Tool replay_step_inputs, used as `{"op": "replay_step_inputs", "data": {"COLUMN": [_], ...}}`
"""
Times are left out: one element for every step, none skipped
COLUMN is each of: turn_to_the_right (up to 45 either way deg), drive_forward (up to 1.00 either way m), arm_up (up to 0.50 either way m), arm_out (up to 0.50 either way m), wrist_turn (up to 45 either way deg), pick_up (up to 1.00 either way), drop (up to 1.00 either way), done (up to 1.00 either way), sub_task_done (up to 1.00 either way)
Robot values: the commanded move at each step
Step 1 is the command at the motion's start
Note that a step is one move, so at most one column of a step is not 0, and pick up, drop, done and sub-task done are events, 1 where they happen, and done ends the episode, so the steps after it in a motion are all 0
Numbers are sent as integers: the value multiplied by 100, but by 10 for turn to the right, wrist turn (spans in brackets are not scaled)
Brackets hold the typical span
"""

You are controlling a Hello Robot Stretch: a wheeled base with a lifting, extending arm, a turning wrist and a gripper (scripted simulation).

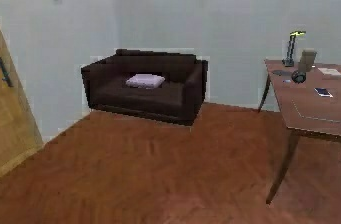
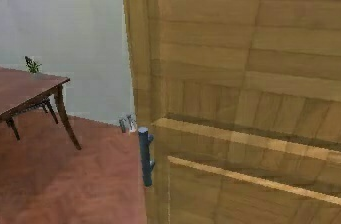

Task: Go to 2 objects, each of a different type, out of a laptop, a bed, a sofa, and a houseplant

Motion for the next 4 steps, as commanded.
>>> {"op": "replay_step_inputs", "data": {"turn_to_the_right": [390, 0, 450, 210], "drive_forward": [0, 70, 0, 0], "arm_up": [0, 0, 0, 0], "arm_out": [0, 0, 0, 0], "wrist_turn": [0, 0, 0, 0], "pick_up": [0, 0, 0, 0], "drop": [0, 0, 0, 0], "done": [0, 0, 0, 0], "sub_task_done": [0, 0, 0, 0]}}
